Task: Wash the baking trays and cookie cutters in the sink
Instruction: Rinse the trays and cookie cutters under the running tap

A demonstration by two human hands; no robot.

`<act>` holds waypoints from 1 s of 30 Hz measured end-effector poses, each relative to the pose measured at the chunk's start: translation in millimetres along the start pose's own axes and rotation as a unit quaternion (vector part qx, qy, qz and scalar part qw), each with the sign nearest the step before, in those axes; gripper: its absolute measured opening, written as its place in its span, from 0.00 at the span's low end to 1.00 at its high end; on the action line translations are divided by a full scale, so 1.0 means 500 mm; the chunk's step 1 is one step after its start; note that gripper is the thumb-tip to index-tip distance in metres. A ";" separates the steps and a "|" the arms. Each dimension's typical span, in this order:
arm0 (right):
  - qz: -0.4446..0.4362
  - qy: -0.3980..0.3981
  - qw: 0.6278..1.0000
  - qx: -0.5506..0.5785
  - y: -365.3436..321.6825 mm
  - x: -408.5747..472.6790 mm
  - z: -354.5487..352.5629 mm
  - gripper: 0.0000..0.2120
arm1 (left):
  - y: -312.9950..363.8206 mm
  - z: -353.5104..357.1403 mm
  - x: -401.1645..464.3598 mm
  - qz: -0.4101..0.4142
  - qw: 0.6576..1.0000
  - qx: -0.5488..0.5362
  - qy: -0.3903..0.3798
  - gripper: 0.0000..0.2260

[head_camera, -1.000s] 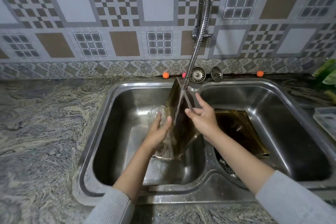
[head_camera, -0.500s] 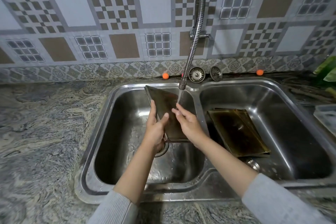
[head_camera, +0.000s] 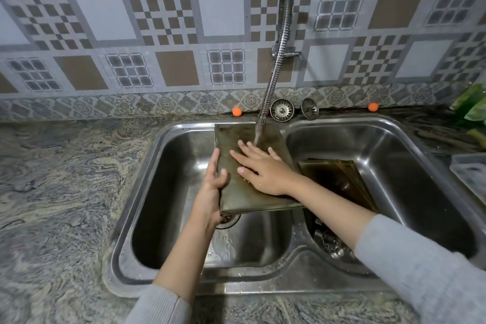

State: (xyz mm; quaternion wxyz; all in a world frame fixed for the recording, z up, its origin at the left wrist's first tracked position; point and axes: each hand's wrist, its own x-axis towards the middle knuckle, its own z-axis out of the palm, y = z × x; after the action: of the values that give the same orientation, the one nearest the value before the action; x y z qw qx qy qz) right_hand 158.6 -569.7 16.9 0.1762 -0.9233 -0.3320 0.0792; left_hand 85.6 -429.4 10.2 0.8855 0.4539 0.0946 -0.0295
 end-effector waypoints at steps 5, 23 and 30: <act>0.227 0.062 0.972 0.001 0.099 0.036 -0.051 0.27 | -0.019 -0.002 -0.008 0.021 0.987 0.150 -0.058 0.26; 0.242 0.048 0.968 -0.038 0.091 -0.026 -0.028 0.30 | -0.056 0.032 0.026 0.008 0.997 0.076 -0.002 0.25; 0.035 0.051 0.998 -0.025 -0.002 -0.088 0.044 0.25 | -0.044 0.010 0.030 0.025 0.999 -0.002 0.026 0.24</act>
State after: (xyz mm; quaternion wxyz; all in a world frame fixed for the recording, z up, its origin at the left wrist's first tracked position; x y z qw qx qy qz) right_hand 118.7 -591.2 -1.6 0.1672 -0.9413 -0.2917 0.0301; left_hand 97.8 -445.6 -7.3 0.8843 0.4545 0.1063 0.0050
